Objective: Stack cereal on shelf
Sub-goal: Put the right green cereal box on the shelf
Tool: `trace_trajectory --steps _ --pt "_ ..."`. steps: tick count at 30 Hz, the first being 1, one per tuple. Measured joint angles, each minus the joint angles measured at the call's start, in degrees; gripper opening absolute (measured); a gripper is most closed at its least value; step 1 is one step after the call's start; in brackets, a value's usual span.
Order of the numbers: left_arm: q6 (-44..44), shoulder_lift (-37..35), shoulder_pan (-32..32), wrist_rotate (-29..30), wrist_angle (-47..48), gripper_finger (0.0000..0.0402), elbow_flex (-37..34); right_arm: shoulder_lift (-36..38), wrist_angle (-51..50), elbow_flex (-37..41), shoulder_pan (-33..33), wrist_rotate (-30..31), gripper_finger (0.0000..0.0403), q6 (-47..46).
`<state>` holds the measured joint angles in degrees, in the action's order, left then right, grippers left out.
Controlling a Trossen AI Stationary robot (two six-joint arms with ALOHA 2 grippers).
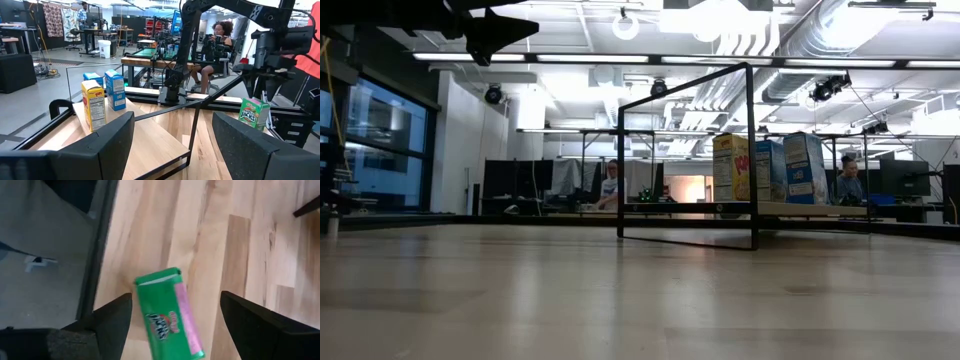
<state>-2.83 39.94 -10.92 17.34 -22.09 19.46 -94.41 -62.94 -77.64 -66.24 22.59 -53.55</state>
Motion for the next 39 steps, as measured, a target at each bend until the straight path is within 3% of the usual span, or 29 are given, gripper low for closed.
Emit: trace_trajectory --steps 7,15,22,29,39 --pt "0.0 0.0 0.0 0.0 0.0 0.0259 0.0 0.0 1.6 2.1 2.0 -4.6 0.0284 -0.4" --pt "0.0 0.0 0.0 0.0 0.0 0.0259 0.0 0.0 3.4 2.2 2.6 -5.2 0.0284 0.9" --pt "0.0 0.0 0.0 0.0 0.0 0.0259 0.0 0.0 5.3 7.1 2.9 -12.7 0.0284 -2.9" --pt "0.0 0.0 0.0 0.0 0.0 0.0259 0.0 0.0 5.5 8.7 2.9 -11.6 0.0284 -9.4" --pt "0.5 0.0 0.0 0.0 0.0 0.0259 0.0 0.0 8.8 8.7 2.9 -8.1 0.0284 -10.5"
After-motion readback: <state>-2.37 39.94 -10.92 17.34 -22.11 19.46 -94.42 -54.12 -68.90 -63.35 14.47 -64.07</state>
